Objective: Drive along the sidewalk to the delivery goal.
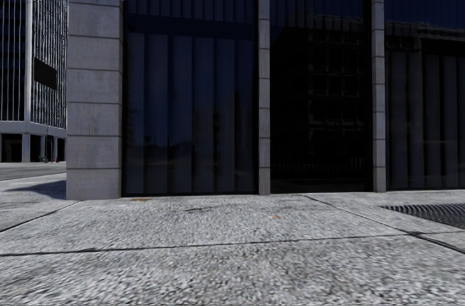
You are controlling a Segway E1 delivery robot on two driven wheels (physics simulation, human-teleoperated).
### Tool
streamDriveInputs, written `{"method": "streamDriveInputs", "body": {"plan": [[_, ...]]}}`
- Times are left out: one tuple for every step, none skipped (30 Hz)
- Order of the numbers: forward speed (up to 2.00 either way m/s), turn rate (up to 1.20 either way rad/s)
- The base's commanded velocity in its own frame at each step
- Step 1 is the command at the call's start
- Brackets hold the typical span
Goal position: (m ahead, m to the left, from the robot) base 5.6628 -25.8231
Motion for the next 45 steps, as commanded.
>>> {"method": "streamDriveInputs", "body": {"plan": [[1.53, -0.31], [1.53, -0.31], [1.53, -0.31], [1.53, -0.31], [1.53, -0.31], [1.53, -0.31], [1.53, -0.33], [1.53, -0.37], [1.53, -0.39], [1.53, -0.39], [1.53, -0.39], [1.53, -0.40], [1.53, -0.43], [1.53, -0.48], [1.53, -0.53], [1.53, -0.53], [1.53, -0.55], [1.53, -0.55], [1.53, -0.55], [1.53, -0.55], [1.53, -0.55], [1.53, -0.55], [1.53, -0.55], [1.53, -0.55], [1.53, -0.55], [1.53, -0.55], [1.53, -0.55], [1.53, -0.55], [1.53, -0.55], [1.53, -0.55], [1.53, -0.55], [1.53, -0.55], [1.53, -0.55], [1.53, -0.55], [1.53, -0.55], [1.53, -0.55], [1.53, -0.55], [1.53, -0.55], [1.53, -0.55], [1.53, -0.55], [1.53, -0.55], [1.53, -0.55], [1.53, -0.55], [1.53, -0.55], [1.53, -0.55]]}}
